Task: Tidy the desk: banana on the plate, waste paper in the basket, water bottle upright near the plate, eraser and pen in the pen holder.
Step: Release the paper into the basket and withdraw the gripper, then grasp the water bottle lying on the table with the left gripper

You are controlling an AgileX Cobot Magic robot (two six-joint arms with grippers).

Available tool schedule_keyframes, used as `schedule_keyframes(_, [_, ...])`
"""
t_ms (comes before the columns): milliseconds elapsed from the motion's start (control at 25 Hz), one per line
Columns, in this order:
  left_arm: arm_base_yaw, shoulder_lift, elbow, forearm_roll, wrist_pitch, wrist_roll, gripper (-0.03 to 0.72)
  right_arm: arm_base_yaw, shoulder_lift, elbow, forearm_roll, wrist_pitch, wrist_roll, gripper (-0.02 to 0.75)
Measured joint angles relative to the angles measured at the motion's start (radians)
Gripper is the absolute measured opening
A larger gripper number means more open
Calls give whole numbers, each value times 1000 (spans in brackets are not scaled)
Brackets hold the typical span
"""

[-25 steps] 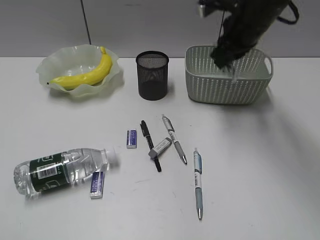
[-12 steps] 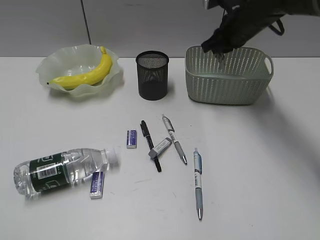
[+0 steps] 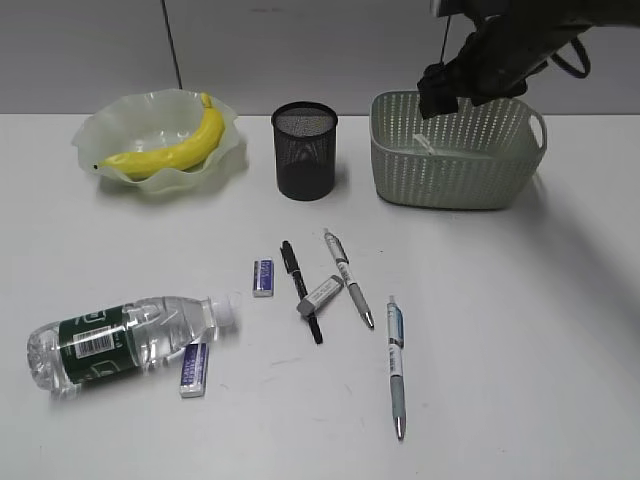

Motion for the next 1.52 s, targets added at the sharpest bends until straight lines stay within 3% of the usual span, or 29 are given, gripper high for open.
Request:
schedule_keyframes(320, [0,0,0,0,0,0,382,1,-158,0,-17,453,11,580])
schedule_keyframes(480, [0,0,0,0,0,0,382,1,-249,60,-17,584,27,577])
schedule_keyframes(1040, [0,0,0,0,0,0,382,1,-924,723,-1,643,35,577])
schedule_keyframes(1520, [0,0,0,0,0,0,382,1,-1606,1090,24,612,36,575])
